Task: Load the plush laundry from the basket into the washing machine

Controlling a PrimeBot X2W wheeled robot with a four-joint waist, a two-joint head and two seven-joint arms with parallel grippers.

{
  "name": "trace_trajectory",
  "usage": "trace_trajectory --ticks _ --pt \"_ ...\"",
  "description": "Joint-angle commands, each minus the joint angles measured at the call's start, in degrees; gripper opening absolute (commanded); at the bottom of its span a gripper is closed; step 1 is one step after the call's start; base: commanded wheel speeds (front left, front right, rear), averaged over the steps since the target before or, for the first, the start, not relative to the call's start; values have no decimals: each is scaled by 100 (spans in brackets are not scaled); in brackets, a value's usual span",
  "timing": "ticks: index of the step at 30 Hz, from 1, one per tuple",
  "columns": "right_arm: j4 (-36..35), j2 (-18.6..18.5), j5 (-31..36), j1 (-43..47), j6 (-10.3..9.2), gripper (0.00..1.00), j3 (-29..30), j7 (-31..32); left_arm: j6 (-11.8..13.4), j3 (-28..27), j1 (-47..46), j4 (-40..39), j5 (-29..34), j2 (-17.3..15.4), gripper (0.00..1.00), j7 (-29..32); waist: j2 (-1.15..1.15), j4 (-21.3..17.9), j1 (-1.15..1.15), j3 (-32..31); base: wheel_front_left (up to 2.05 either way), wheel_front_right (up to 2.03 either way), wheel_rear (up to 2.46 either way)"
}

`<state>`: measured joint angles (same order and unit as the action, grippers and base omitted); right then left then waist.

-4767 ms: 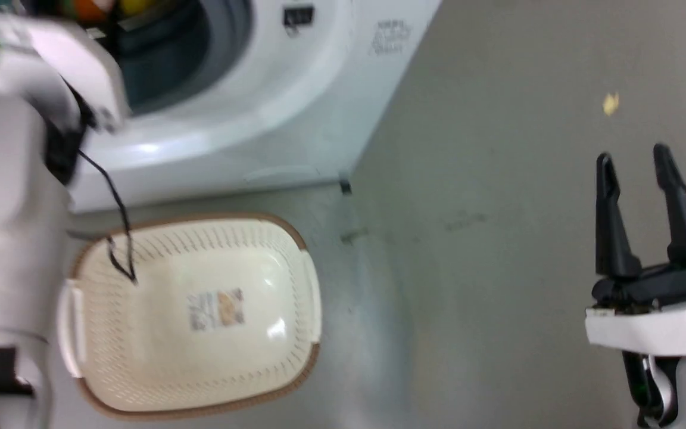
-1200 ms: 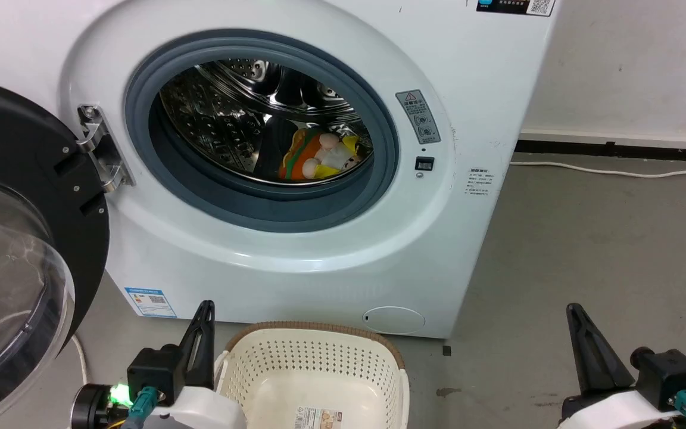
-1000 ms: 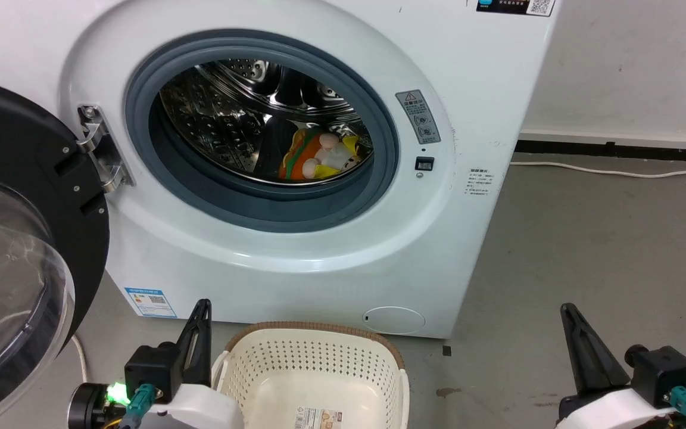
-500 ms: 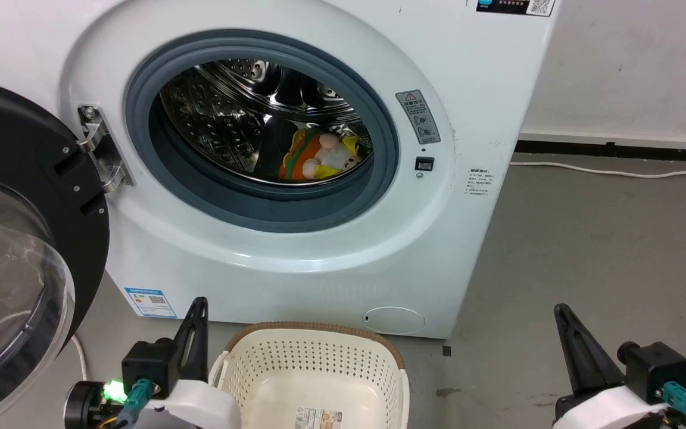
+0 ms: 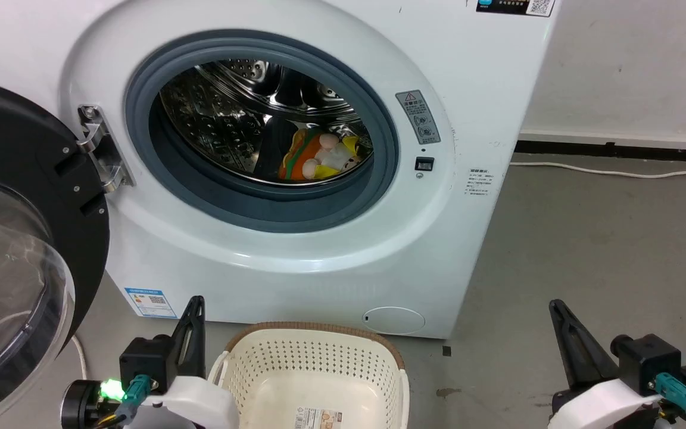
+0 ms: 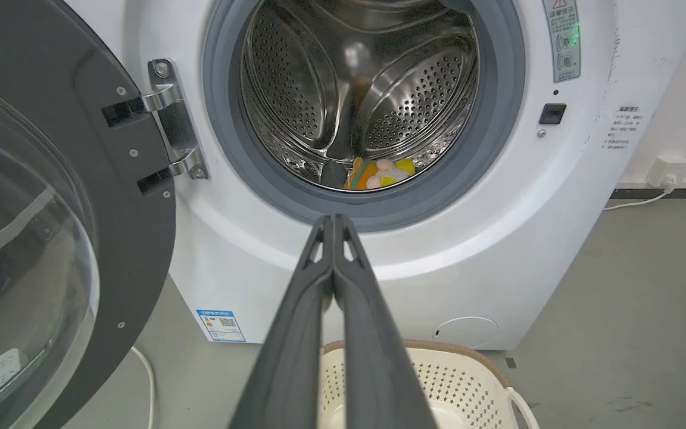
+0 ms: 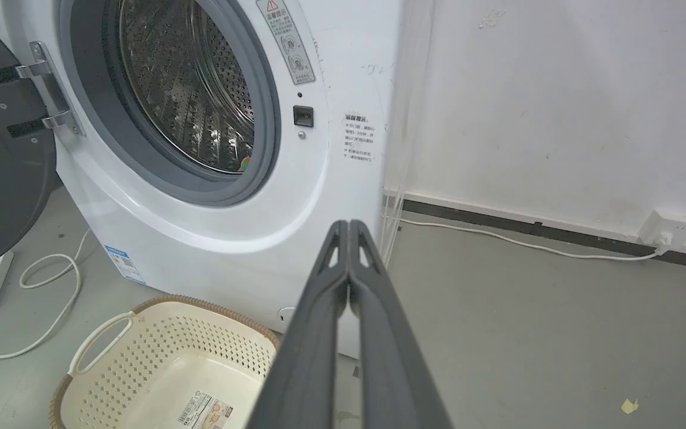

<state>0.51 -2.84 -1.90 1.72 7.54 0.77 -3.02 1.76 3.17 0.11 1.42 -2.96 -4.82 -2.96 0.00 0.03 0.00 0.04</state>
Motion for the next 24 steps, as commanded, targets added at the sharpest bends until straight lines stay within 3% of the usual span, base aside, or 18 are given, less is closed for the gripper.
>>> trace_trajectory --ticks 1,24 --pt "-29 -3 45 -80 -4 0 -16 37 -32 -38 -9 -35 60 20 0 34 0 0 0 0 0 0 0" --pt "-51 -4 190 -172 -5 0 -77 302 -176 -317 -11 -142 296 194 0 296 0 -3 0 -4 0 0 0"
